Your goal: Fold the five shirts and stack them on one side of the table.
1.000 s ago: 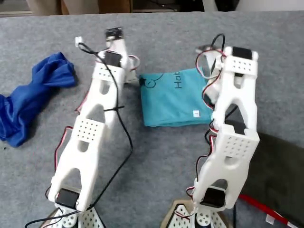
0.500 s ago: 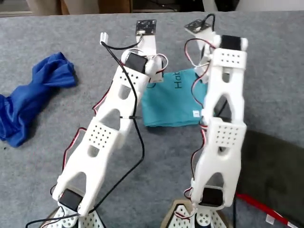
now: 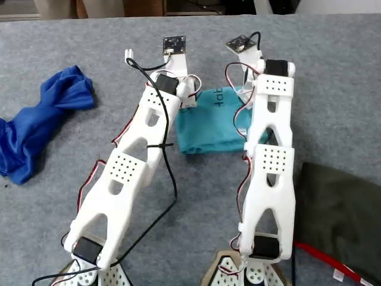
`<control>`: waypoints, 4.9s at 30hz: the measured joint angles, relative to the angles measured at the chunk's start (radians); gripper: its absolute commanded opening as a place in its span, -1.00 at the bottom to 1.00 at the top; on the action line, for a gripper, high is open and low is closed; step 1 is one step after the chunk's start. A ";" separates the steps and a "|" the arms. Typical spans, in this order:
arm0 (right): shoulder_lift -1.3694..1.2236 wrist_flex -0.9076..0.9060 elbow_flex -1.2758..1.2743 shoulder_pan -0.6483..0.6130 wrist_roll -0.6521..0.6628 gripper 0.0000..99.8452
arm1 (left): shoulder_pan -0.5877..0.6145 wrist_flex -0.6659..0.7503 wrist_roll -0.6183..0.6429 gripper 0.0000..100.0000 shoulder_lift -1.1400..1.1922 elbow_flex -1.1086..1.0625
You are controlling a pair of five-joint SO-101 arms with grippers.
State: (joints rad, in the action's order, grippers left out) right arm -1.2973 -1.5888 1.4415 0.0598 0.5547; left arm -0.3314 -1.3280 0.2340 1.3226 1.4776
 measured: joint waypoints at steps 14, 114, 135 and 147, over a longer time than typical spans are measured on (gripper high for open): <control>0.265 -0.183 -0.021 0.002 -0.014 -0.99 | 0.009 -0.219 -0.023 -0.96 -0.124 0.143; 0.442 -0.072 -0.804 0.052 -0.189 -0.99 | -0.009 -0.166 0.038 -0.96 -0.103 -0.106; 0.864 -0.175 -0.898 0.212 -0.140 -0.99 | -0.160 -0.333 0.157 -0.96 -0.339 0.143; 1.266 -0.175 -1.183 0.559 0.018 -0.99 | -0.373 -0.331 0.166 -0.96 -0.381 0.143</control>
State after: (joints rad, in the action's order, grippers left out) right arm -0.0315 -1.7637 0.2585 0.6183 0.5731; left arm -0.7043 -1.6594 0.3997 0.9421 1.6203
